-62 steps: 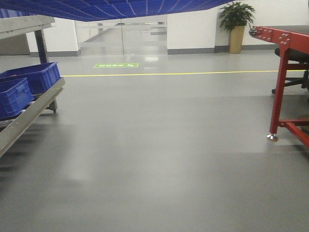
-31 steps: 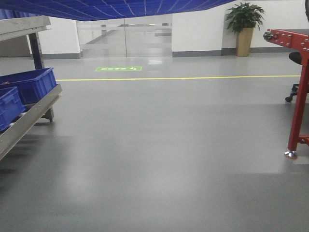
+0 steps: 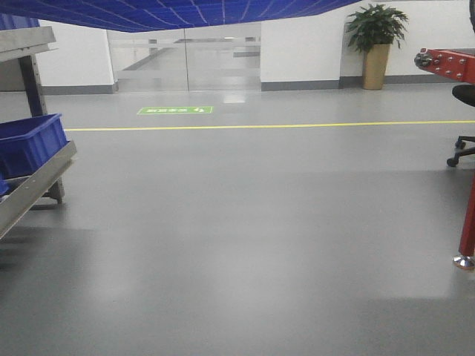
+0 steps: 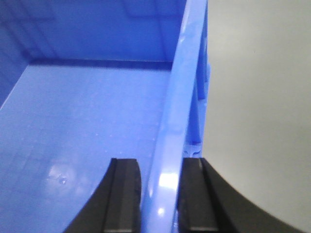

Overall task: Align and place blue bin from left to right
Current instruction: 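Drive across the floor toward the other bin shelf holding the bin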

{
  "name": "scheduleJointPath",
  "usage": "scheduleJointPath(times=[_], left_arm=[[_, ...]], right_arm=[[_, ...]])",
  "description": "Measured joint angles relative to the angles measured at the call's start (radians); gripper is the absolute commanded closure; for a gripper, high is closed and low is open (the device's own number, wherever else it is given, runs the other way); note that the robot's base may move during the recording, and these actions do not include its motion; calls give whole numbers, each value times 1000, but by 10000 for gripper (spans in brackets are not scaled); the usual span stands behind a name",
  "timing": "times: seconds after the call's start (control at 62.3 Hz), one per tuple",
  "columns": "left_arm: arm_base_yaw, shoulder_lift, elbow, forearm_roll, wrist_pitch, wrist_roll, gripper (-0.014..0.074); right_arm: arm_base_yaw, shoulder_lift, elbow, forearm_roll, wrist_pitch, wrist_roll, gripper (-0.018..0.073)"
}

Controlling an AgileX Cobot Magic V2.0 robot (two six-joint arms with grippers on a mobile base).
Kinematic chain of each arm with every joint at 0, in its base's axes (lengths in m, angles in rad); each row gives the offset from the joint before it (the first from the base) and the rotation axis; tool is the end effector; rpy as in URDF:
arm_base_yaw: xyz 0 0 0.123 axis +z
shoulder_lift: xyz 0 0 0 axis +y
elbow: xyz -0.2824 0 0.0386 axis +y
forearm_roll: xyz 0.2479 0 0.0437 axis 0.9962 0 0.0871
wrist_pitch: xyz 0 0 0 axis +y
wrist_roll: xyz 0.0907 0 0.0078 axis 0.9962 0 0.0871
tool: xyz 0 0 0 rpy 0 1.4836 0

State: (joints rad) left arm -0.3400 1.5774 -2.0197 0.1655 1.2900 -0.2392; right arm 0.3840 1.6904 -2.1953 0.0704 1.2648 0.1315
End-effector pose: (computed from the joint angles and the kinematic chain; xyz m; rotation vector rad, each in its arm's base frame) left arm 0.2981 -0.0901 0.4889 0.0908 2.3155 -0.0849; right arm 0.3119 0.1326 0.5003 -0.2979 2.2467 0.3632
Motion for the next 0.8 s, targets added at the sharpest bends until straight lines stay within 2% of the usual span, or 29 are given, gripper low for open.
scheduleJointPath(times=[0.803], left_arm=[[0, 0, 0, 0, -11, 0, 605]], right_arm=[[0, 0, 0, 0, 0, 0, 627]])
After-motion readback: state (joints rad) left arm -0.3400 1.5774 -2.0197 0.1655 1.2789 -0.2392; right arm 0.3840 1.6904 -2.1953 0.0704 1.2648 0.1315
